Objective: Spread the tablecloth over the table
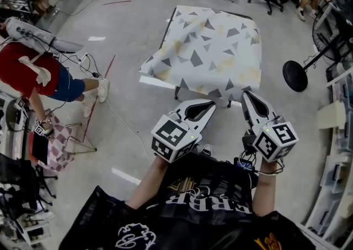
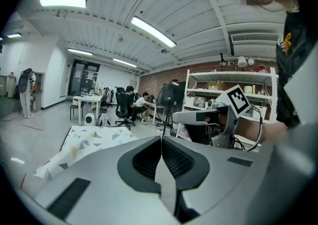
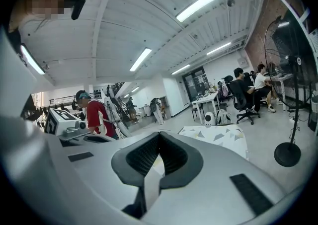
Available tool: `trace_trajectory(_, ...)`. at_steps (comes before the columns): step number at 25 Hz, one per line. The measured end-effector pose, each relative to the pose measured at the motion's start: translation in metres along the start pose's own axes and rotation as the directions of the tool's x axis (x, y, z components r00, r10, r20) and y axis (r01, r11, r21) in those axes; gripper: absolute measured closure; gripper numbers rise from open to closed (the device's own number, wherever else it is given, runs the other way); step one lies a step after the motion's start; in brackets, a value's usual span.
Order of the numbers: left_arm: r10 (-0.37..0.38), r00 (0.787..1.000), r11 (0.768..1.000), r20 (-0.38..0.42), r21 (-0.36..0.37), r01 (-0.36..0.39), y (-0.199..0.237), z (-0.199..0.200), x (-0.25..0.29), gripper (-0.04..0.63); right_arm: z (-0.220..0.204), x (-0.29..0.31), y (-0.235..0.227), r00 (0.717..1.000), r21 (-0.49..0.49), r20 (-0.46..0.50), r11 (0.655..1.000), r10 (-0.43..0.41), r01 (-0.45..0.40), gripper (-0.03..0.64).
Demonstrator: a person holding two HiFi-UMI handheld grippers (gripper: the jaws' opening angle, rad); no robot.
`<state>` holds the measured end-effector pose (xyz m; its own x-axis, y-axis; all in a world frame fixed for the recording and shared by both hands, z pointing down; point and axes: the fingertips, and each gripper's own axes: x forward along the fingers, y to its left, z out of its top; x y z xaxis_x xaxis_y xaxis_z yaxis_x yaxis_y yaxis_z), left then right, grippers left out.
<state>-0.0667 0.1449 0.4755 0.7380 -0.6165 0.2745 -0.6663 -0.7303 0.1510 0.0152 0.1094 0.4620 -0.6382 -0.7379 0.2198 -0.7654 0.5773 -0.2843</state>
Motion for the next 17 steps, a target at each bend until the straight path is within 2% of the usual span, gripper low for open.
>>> trace_trajectory(17, -0.015, 1.000, 1.000, -0.024, 0.002, 0.015, -0.0001, -0.0040, 0.0024, 0.574, -0.0003, 0.0024, 0.0020, 1.000, 0.006, -0.024, 1.000, -0.012, 0.012, 0.601)
